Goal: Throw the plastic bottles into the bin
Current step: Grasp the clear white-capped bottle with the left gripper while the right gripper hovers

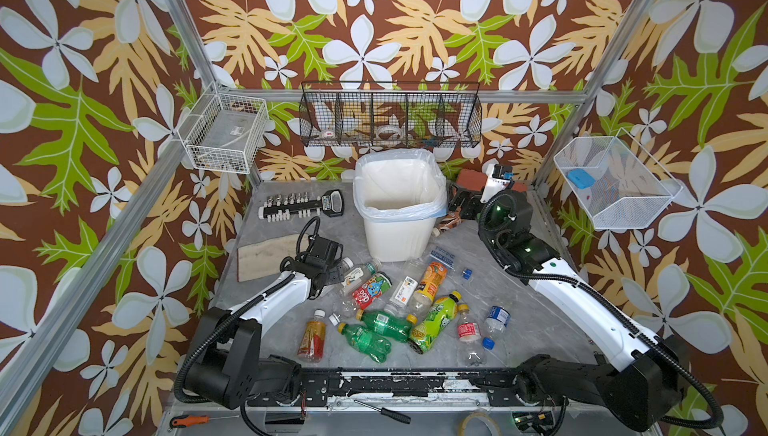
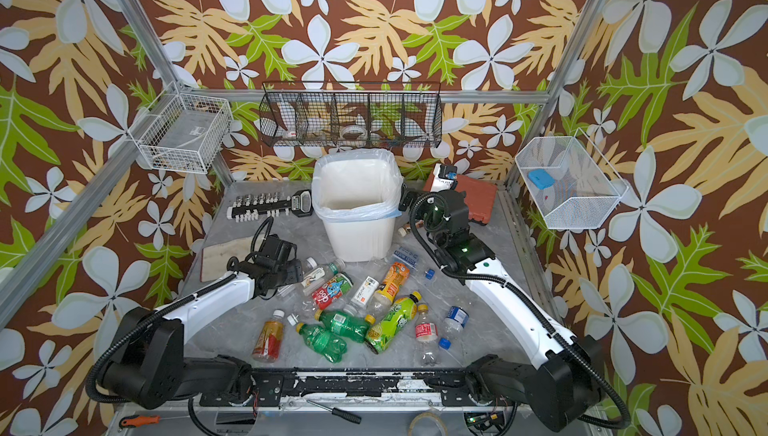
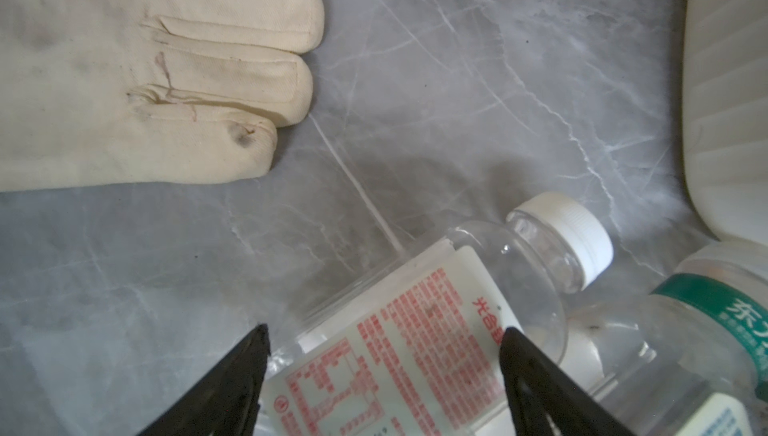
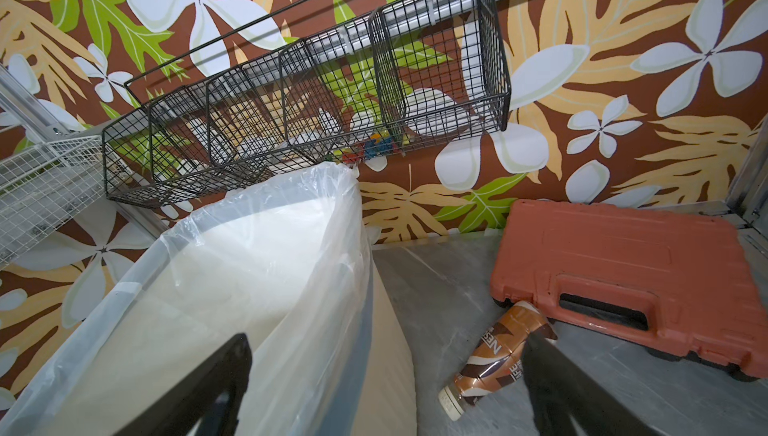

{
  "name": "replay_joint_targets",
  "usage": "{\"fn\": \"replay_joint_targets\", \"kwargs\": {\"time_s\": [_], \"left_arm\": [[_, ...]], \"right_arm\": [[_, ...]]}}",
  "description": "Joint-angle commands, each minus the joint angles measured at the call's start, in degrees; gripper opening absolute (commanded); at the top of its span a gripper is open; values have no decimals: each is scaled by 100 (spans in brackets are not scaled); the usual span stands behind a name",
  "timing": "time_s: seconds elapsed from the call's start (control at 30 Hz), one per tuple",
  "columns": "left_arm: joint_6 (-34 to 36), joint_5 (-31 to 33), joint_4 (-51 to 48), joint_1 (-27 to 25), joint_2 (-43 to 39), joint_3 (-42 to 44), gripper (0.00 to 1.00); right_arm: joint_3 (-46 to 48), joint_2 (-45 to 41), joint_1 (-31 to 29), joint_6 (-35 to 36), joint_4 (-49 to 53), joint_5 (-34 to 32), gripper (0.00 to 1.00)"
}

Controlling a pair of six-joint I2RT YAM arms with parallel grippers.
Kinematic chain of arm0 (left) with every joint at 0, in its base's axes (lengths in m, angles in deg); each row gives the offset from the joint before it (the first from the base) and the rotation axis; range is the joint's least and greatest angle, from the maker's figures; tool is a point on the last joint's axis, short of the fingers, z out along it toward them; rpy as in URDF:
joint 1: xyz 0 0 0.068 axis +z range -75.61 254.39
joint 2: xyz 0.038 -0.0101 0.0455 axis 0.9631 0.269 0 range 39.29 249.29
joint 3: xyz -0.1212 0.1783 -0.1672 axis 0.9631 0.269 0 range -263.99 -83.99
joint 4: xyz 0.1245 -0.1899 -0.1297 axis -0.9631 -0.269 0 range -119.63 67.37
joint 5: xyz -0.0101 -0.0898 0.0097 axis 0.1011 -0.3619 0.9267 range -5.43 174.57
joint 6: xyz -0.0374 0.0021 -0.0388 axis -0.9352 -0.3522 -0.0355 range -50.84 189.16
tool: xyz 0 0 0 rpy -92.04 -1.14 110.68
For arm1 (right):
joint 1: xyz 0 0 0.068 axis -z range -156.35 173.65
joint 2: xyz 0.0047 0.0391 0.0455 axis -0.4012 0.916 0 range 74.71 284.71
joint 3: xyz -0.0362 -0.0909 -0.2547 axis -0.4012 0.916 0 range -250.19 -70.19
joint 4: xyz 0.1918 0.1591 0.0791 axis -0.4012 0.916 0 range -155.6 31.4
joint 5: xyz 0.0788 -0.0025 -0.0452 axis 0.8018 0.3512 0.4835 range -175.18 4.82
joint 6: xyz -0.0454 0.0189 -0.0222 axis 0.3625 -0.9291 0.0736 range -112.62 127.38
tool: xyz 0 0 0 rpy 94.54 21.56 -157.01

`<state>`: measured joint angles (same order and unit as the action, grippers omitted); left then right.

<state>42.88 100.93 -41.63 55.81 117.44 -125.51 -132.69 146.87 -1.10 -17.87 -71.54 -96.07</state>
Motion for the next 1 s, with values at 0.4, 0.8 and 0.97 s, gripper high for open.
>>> {"fn": "replay_joint_targets", "kwargs": {"time_s": [0.4,0.8,0.97], "left_arm": [[231,-241,-209,-6,202,-314,100],[119,103,-209,-6,601,-439,100],[20,357,-209,-7,762,-565,100]], "right_arm": [[-8,34,5,-46,-213,-35,100],[1,79,1,-133,-282,35,100],[6,81,-3,-157,-294,46,100]]}}
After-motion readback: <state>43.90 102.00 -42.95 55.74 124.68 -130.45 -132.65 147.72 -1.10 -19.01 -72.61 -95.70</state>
